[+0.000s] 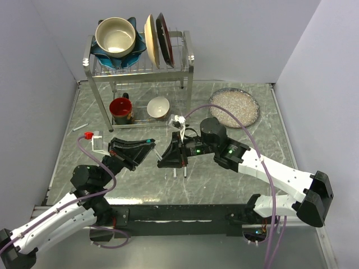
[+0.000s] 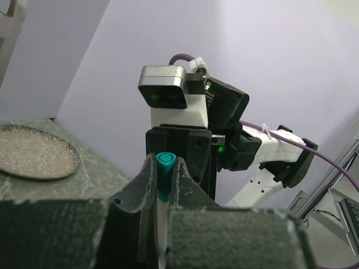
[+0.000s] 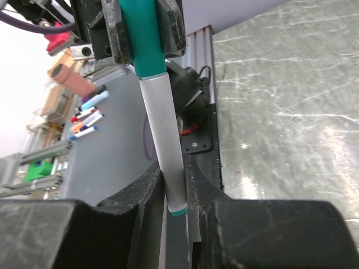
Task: Insert the pens into the pen caps
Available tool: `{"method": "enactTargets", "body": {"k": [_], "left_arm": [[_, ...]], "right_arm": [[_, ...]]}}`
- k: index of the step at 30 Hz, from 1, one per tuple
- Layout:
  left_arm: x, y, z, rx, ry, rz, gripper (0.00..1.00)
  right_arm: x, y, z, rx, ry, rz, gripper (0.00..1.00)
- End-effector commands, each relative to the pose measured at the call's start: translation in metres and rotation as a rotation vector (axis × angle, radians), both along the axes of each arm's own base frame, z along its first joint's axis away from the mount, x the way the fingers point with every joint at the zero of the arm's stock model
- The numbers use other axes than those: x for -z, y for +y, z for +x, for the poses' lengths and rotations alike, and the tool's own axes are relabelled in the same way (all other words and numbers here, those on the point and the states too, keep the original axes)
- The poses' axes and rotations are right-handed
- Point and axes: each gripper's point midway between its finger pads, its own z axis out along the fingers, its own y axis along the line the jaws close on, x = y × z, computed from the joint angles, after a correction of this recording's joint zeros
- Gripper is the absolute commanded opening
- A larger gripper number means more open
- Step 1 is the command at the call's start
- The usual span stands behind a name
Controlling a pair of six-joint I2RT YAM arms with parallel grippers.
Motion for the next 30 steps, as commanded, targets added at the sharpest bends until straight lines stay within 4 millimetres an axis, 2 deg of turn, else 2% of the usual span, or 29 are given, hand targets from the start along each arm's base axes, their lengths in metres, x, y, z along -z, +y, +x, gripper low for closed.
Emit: {"method": "enactTargets", "body": {"k": [1,7,12,14,15,16,17,19,20,21,22,23,24,25,26,27,28,29,30], "left_arm": [[0.137,-0.049,-0.085,0.546,0.243,0.408,0.01],[0.137,-0.061,-0.088,0.578,0.251,0.409,0.01],[0.140,-0.061,-0.087,0.557,0.279,0.420,0.01],[0.131,-0.059,-0.083,0.523,0.264,0.409,0.01],[0.137,-0.057,-0.080,0.498,0.292,0.440,0.01],[0.132,-0.055,-0.070,0.434,0.296,0.430,0.01],[0.118,-0.053,-0.063,0.394,0.289,0.418,0.01],[0.109,-0.046,-0.047,0.285,0.283,0.432,0.01],[0.090,-0.044,-0.042,0.247,0.247,0.415,0.01],[0.083,-0.041,-0.036,0.212,0.242,0.411,0.01],[0.082,-0.040,-0.027,0.165,0.256,0.423,0.01],[0.063,-0.039,-0.024,0.146,0.226,0.405,0.01],[0.058,-0.041,-0.021,0.133,0.222,0.407,0.01],[0.061,-0.045,-0.014,0.117,0.236,0.434,0.01],[0.045,-0.044,-0.006,0.073,0.225,0.418,0.01],[0.042,-0.046,-0.001,0.059,0.222,0.423,0.01],[0.048,-0.051,0.007,0.042,0.241,0.458,0.01],[0.042,-0.050,0.014,0.010,0.245,0.472,0.01],[0.042,-0.051,0.019,-0.006,0.254,0.484,0.01]], "right_arm": [[-0.212,-0.026,0.068,0.344,-0.290,0.603,0.00],[-0.212,-0.026,0.072,0.361,-0.264,0.643,0.00],[-0.218,-0.034,0.077,0.416,-0.296,0.639,0.00],[-0.213,-0.031,0.078,0.413,-0.286,0.616,0.00],[-0.212,-0.031,0.077,0.405,-0.285,0.608,0.00],[-0.207,-0.029,0.075,0.391,-0.285,0.590,0.00],[-0.190,-0.025,0.079,0.396,-0.264,0.543,0.00],[-0.174,-0.027,0.074,0.388,-0.246,0.519,0.00],[-0.157,-0.031,0.069,0.380,-0.240,0.497,0.00],[-0.149,-0.033,0.067,0.382,-0.232,0.487,0.01],[-0.139,-0.034,0.065,0.378,-0.218,0.473,0.11],[-0.123,-0.037,0.060,0.367,-0.203,0.449,0.17],[-0.117,-0.038,0.055,0.351,-0.190,0.442,0.23],[-0.108,-0.038,0.051,0.336,-0.177,0.427,0.33],[-0.096,-0.041,0.043,0.315,-0.162,0.404,0.37],[-0.085,-0.042,0.038,0.303,-0.134,0.384,0.40],[-0.073,-0.043,0.033,0.292,-0.107,0.360,0.45],[-0.050,-0.049,0.025,0.282,-0.075,0.332,0.47],[-0.039,-0.053,0.017,0.263,-0.036,0.324,0.52]]}}
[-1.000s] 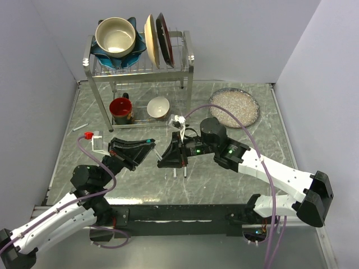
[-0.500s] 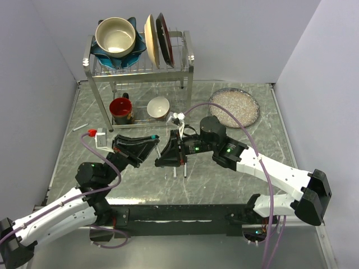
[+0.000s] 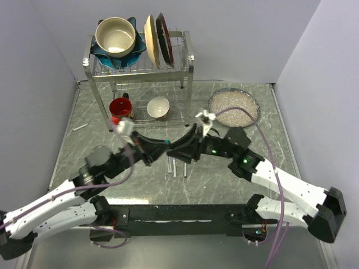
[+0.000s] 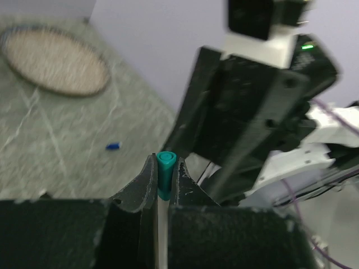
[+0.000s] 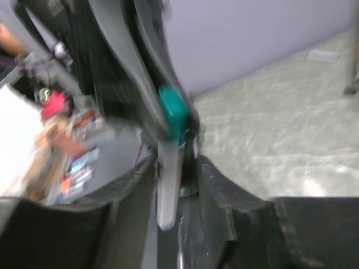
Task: Insert the pens into the pen caps
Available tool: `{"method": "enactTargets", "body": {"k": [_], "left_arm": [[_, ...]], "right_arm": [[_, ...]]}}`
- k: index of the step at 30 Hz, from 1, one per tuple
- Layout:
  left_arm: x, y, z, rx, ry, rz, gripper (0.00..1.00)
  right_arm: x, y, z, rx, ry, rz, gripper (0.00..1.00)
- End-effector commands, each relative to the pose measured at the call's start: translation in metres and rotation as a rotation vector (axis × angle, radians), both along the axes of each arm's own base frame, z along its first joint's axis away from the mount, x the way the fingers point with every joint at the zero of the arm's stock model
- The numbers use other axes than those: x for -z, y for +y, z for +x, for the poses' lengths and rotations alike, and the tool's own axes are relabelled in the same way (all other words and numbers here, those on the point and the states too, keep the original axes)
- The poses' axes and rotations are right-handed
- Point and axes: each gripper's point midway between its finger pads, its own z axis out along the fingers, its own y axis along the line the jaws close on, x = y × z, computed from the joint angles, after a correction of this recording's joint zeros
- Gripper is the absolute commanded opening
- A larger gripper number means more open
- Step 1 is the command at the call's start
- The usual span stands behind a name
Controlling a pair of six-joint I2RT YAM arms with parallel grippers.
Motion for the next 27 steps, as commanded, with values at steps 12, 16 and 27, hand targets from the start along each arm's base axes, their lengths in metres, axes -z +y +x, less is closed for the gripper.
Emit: {"method": "enactTargets", "body": {"k": [12,16,27], "left_arm": [[0.162,0.013,0.092,-0.232,0.363,0.422,0.01],[0.213,0.018,0.110,-0.297,0.478,0.519,0.01],[0.286,0.016,0.122,-0.329,0.643,0.594,0.13]], "right_arm": [[0.044,-0.078,-0.029,0.204,0.062,0.127,0.81],[0.049,-0.083,-0.024,0.248,0.084,0.101,0.83],[0.056,-0.090,-0.021,0.296,0.112,0.094,0.84]]}}
